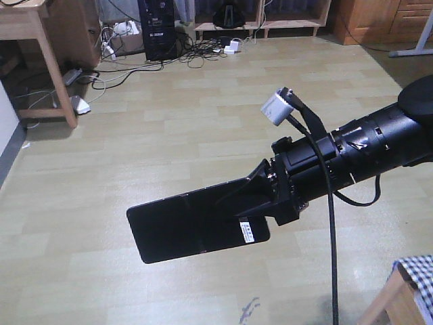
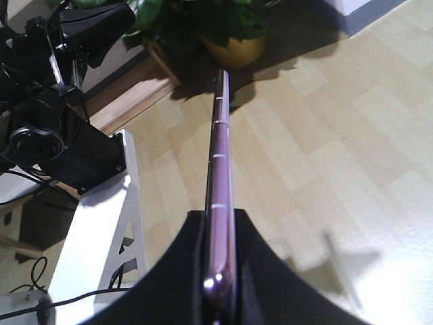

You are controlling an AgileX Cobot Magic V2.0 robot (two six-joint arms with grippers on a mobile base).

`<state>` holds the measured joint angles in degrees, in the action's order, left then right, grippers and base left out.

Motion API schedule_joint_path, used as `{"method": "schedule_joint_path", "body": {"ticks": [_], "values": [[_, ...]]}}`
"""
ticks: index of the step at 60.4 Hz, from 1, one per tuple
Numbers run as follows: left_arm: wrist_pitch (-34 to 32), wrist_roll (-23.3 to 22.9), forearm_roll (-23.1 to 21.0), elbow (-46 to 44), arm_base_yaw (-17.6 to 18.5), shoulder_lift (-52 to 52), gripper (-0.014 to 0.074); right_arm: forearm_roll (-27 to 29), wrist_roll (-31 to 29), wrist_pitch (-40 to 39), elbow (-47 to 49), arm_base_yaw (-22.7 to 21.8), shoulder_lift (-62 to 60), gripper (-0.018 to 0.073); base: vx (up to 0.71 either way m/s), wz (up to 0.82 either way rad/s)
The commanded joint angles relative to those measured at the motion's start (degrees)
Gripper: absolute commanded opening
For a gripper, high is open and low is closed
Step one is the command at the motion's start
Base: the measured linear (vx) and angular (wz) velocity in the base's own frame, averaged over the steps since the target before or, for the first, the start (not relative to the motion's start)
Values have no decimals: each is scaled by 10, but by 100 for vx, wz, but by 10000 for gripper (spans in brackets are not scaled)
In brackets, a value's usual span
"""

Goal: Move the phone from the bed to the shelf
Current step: 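Drive the base across the floor toward the wooden cabinets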

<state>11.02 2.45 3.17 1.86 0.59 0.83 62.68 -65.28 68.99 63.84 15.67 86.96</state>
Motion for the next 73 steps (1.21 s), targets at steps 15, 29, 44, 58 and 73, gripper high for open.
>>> {"method": "schedule_joint_path", "body": {"ticks": [15,29,44,58,73], "values": [[-42,-2,-3,-15,1,6,1,49,-1,49,14,-2,-22,-1,42,-11],[-42,-2,-3,-15,1,6,1,49,-1,49,14,-2,-22,-1,42,-20],[-42,-2,-3,-15,1,6,1,49,-2,49,14,-2,-22,-1,42,-26],[-42,-2,-3,-15,1,6,1,49,-2,49,14,-2,-22,-1,44,-21],[-42,-2,-3,-15,1,6,1,49,-2,49,14,-2,-22,-1,46,-11]]}}
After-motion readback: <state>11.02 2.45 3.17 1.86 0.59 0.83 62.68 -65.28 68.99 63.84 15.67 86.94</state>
